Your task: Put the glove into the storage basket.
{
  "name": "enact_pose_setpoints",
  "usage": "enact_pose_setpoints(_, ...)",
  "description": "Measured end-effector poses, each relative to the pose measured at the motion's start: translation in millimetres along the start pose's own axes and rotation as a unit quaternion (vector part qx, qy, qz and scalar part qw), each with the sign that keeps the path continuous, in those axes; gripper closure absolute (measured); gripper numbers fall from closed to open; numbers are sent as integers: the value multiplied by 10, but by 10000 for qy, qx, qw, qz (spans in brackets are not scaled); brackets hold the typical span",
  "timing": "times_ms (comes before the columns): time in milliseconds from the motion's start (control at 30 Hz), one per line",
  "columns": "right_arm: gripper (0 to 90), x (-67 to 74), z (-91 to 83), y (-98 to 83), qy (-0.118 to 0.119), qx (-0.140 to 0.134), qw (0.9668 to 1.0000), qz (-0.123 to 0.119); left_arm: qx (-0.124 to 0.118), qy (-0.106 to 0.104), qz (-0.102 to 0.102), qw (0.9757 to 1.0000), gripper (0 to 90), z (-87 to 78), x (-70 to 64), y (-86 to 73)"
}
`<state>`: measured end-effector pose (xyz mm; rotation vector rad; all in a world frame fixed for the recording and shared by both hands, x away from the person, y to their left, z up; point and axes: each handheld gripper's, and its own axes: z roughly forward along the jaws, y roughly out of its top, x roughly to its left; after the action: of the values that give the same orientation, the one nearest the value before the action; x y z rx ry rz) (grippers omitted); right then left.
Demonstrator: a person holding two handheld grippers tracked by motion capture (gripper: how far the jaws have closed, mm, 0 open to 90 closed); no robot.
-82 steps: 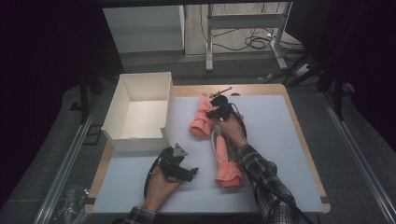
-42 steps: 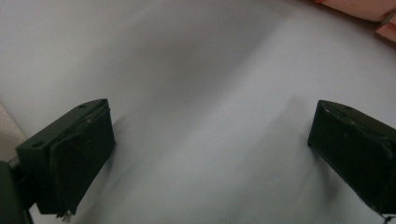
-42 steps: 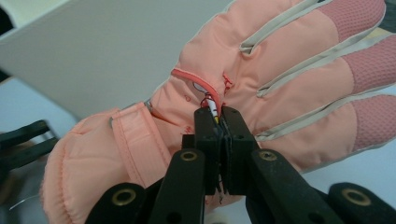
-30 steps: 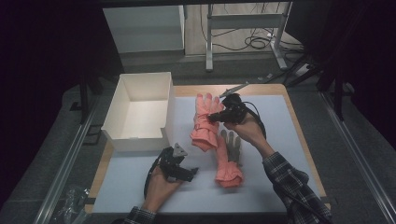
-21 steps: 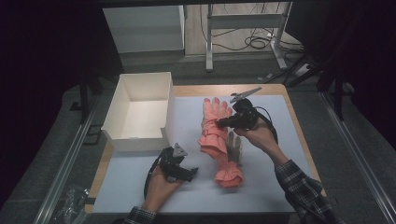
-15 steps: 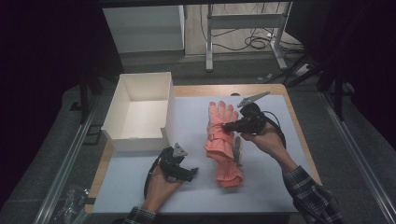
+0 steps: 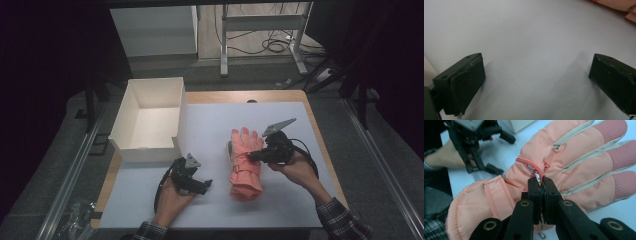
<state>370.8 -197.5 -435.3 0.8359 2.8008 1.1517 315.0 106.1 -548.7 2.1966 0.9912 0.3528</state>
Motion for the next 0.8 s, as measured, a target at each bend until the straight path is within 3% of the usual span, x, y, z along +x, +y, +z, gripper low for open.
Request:
enact_pose_setpoints(133,854,-32,71,-43,24,50,10000,19,-5,0,-3,10000,4,1,-1,-1)
enact_pose_setpoints(267,796,-21,224,-81,-185,237,9994,-180,-5,1,-2,10000,4,1,-1,-1)
enact_pose_setpoints(400,750,-16,287,-106,-268,242,9992,-195,-1,3,1,10000,4,0,-1,0)
enact_pose_setpoints(633,563,-20,169,-105,-382,-46,9992,-133,-4,1,-1,10000,4,1,-1,-1)
enact_pose_setpoints(800,526,-68,45,-157,-548,-287,9981,-13,-2,3,-1,10000,4,1,-1,0)
